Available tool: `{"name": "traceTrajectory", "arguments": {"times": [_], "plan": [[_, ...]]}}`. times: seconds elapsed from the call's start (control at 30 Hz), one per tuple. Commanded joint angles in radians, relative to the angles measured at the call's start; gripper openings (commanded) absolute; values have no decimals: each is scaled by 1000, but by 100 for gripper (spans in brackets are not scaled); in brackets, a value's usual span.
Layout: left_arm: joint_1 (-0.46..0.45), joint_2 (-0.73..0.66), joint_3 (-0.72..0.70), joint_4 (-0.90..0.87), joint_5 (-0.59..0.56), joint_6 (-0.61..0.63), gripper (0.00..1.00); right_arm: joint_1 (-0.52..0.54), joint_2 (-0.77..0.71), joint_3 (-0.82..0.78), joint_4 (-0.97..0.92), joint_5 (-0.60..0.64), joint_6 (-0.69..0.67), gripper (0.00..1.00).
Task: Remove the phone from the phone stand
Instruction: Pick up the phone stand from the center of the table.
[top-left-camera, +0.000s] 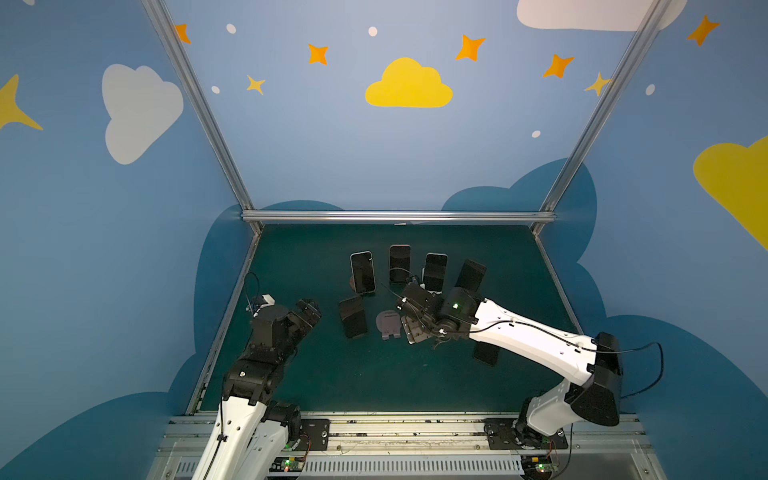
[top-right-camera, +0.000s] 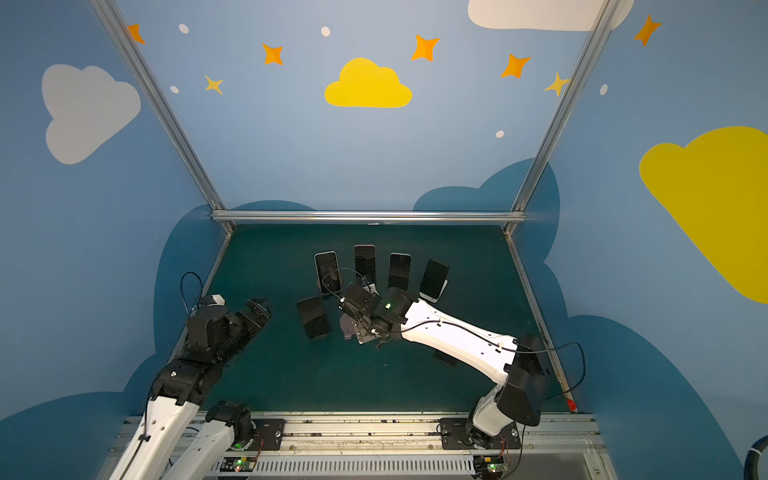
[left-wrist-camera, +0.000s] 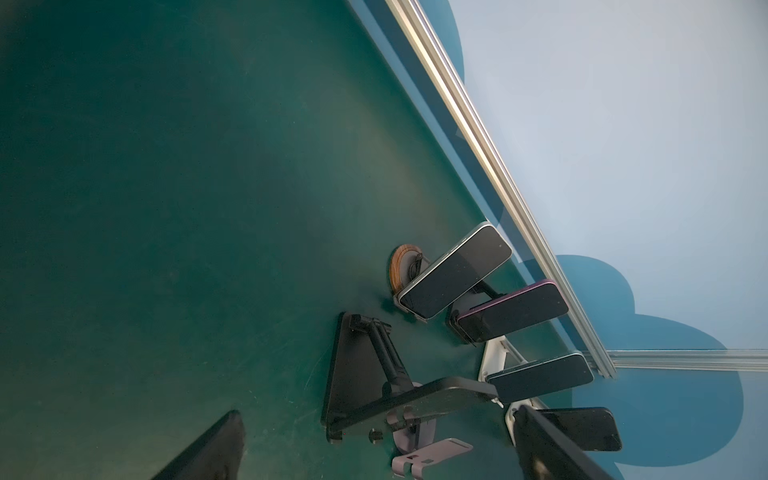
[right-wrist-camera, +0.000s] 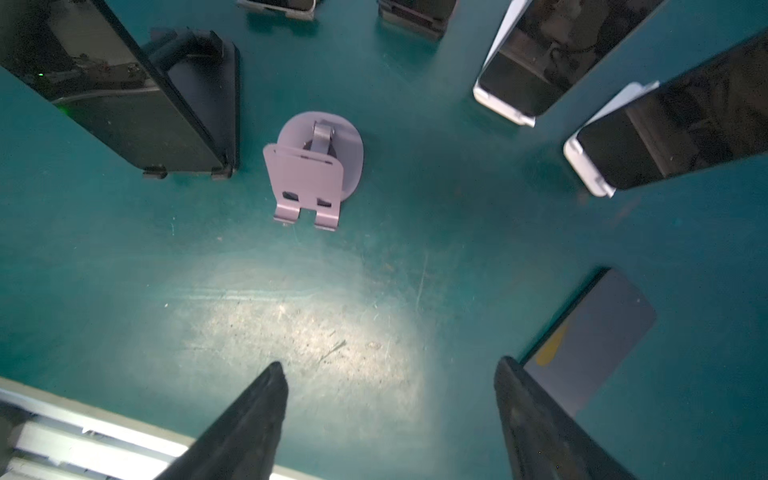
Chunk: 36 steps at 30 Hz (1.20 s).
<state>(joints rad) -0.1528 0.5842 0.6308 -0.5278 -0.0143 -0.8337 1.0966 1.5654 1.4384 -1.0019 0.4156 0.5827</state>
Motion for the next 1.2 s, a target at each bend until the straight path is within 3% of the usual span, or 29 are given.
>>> {"name": "traceTrajectory", "arguments": {"times": [0.0,0.23,0.47,0.7,0.93,1.17], "plan": [[-1,3,19,32,-27,23,100,-16,-26,11,14,65,-91,81],[-1,51,51,117,-59,73,100,-6,-37,-124,240,109,-125,84],[24,35,22,123,-37,68,100,13,109,-53,310,34,-94,84],[26,14,18,122,-27,71,100,15,320,73,222,-18,53,85],[24,5,15,132,-17,68,100,-26,373,76,244,-93,222,87],[21,0,17,128,-16,72,100,-43,401,46,333,-116,249,87]]}}
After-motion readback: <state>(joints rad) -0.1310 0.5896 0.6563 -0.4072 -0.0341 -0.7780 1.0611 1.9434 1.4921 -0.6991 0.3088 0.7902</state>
